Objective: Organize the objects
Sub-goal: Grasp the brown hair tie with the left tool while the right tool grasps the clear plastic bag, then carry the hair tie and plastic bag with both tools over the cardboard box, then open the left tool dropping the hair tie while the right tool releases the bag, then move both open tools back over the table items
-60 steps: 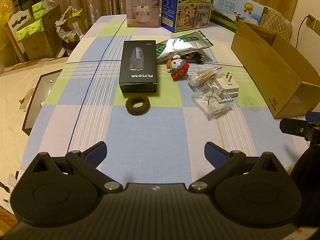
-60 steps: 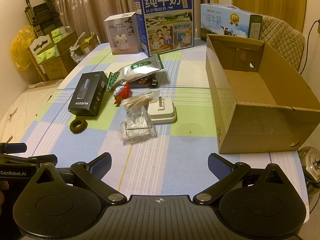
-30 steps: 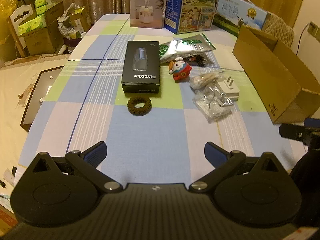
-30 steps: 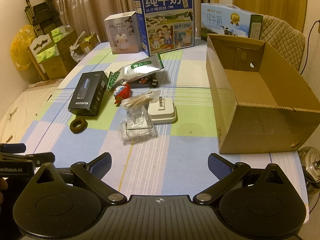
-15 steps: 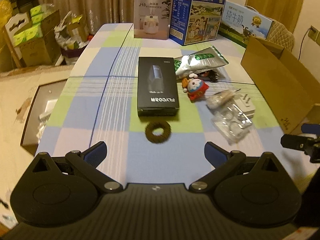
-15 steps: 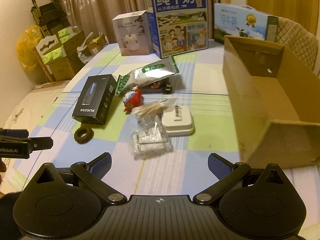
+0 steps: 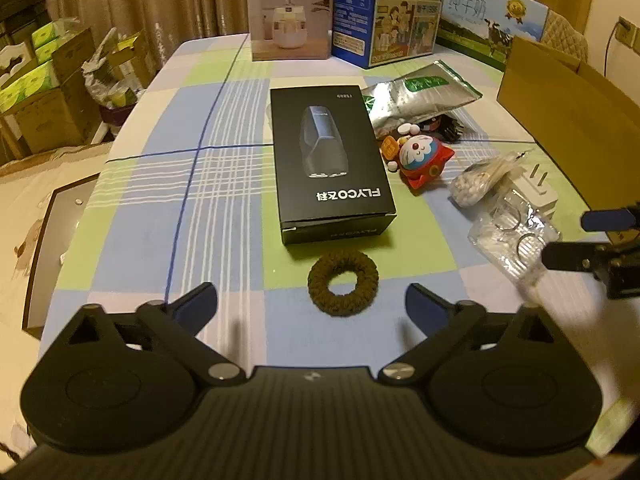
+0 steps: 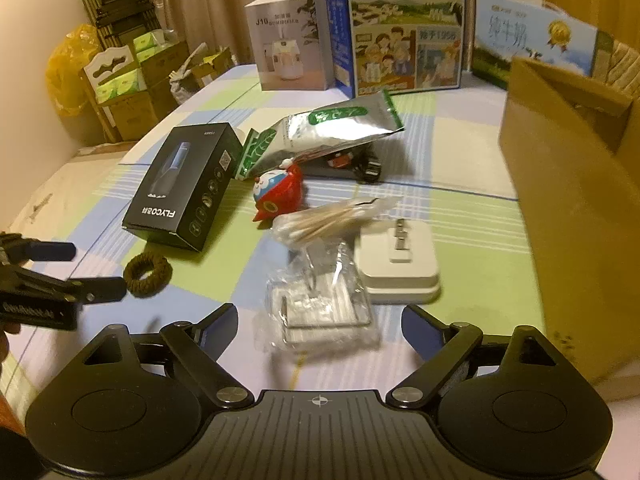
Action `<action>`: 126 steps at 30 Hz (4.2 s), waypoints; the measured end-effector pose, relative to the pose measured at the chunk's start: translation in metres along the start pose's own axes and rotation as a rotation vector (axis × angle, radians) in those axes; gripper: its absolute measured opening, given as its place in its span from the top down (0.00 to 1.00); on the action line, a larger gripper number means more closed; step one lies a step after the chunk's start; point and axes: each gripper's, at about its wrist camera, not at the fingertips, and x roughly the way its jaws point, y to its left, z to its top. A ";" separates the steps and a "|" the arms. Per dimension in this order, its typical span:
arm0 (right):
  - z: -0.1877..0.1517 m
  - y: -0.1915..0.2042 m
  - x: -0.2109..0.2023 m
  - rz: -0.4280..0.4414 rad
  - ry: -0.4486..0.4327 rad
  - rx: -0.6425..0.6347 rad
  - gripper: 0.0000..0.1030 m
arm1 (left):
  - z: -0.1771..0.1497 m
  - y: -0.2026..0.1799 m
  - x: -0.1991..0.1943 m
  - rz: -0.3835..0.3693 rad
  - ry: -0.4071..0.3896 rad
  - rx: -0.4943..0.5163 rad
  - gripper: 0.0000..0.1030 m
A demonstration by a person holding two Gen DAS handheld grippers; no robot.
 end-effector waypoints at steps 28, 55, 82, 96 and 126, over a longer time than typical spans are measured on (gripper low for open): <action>-0.003 0.009 0.032 -0.063 0.035 -0.084 0.48 | 0.010 -0.015 0.032 -0.069 0.048 0.104 0.85; 0.027 -0.029 -0.122 -0.114 -0.170 0.052 0.51 | 0.065 -0.091 -0.086 -0.141 -0.074 0.133 0.86; 0.014 -0.238 -0.171 -0.353 -0.175 0.226 0.51 | 0.151 -0.352 -0.019 -0.411 -0.080 0.380 0.84; 0.009 -0.249 -0.154 -0.326 -0.151 0.238 0.51 | 0.158 -0.344 -0.008 -0.388 -0.111 0.376 0.48; 0.041 -0.102 -0.222 -0.151 -0.340 0.191 0.39 | 0.090 -0.125 -0.125 -0.096 -0.185 0.058 0.14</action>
